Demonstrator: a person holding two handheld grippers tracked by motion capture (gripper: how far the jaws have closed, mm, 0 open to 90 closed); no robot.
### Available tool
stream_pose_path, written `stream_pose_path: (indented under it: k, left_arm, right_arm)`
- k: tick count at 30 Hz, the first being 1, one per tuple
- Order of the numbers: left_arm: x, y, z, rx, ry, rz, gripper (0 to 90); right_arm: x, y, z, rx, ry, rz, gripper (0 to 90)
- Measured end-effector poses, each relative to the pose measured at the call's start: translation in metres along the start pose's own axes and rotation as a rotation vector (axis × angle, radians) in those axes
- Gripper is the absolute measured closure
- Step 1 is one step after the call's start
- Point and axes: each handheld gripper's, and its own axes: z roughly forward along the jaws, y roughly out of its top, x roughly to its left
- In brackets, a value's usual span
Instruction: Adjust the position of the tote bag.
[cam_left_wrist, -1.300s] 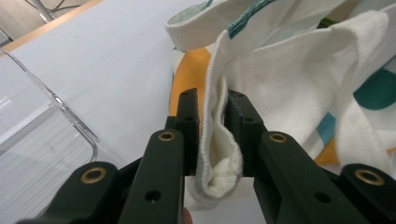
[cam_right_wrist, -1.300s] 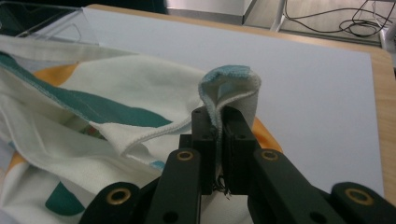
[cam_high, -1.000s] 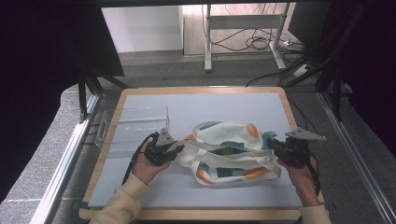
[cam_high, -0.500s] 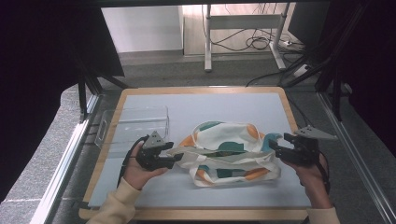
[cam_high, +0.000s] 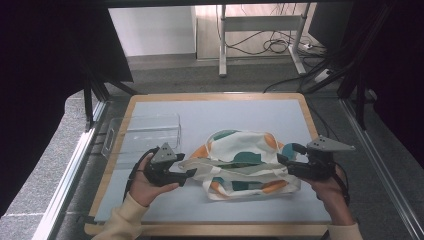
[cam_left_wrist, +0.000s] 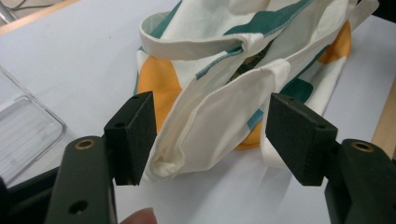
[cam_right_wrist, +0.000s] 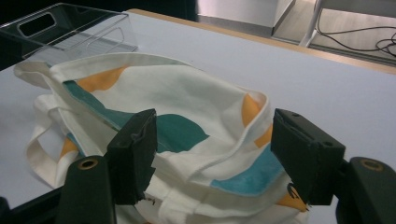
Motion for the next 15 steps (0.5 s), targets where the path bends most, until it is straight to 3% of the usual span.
stream_pose_path:
  k: [7,15]
  left_arm:
    - [0.002,0.001,-0.007,-0.011,-0.008,0.006,34.5]
    - [-0.001,0.002,-0.003,-0.008,-0.003,0.013,34.3]
  right_arm:
    - [0.012,0.003,0.004,-0.002,0.037,-0.023,31.8]
    - [0.029,0.006,0.012,0.007,0.099,-0.063,31.7]
